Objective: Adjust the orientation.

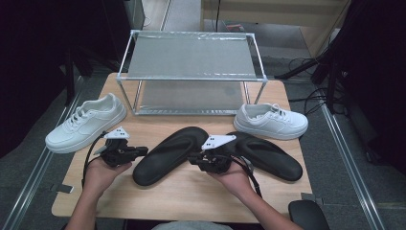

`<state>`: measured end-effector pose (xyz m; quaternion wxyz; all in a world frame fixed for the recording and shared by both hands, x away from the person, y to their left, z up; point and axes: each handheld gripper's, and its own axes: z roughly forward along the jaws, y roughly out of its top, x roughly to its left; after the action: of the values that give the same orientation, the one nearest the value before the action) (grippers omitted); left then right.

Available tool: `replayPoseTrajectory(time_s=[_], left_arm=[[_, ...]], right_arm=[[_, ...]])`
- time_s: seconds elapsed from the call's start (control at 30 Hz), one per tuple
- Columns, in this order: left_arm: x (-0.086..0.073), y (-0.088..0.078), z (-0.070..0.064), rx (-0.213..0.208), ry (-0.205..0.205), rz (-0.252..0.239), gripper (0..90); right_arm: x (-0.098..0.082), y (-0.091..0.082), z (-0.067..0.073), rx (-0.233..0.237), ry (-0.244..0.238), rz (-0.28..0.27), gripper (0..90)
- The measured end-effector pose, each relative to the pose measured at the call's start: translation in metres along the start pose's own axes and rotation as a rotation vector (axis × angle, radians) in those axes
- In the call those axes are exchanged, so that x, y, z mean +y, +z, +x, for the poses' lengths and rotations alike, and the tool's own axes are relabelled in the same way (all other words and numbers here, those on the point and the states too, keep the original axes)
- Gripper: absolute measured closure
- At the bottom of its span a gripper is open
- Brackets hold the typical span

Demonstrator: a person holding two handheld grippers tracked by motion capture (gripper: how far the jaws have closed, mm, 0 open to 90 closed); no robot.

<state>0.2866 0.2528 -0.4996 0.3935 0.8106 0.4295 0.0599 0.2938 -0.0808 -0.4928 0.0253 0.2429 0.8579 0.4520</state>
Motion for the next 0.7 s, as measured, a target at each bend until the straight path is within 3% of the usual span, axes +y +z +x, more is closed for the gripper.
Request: replayPoseTrajectory(time_s=[0.07,0.13,0.27,0.5,0.7], left_arm=[[-0.002,0.0,0.003,0.015,-0.001,0.002,88.9],[-0.004,0.0,0.008,0.02,-0.024,0.002,89.8],[-0.008,0.01,0.019,0.038,-0.066,0.051,89.8],[-0.008,0.023,0.021,0.045,-0.057,0.089,89.9],[-0.009,0.025,0.019,0.057,-0.053,0.098,90.0]], right_arm=[[0.001,0.0,0.002,0.015,0.01,-0.003,89.2],[0.002,0.002,0.001,0.012,0.012,0.001,90.0],[0.004,0.01,-0.005,0.037,0.056,0.028,90.0],[0.01,0.024,-0.005,0.049,0.036,0.072,90.0],[0.009,0.035,-0.001,0.041,0.012,0.106,90.0]])
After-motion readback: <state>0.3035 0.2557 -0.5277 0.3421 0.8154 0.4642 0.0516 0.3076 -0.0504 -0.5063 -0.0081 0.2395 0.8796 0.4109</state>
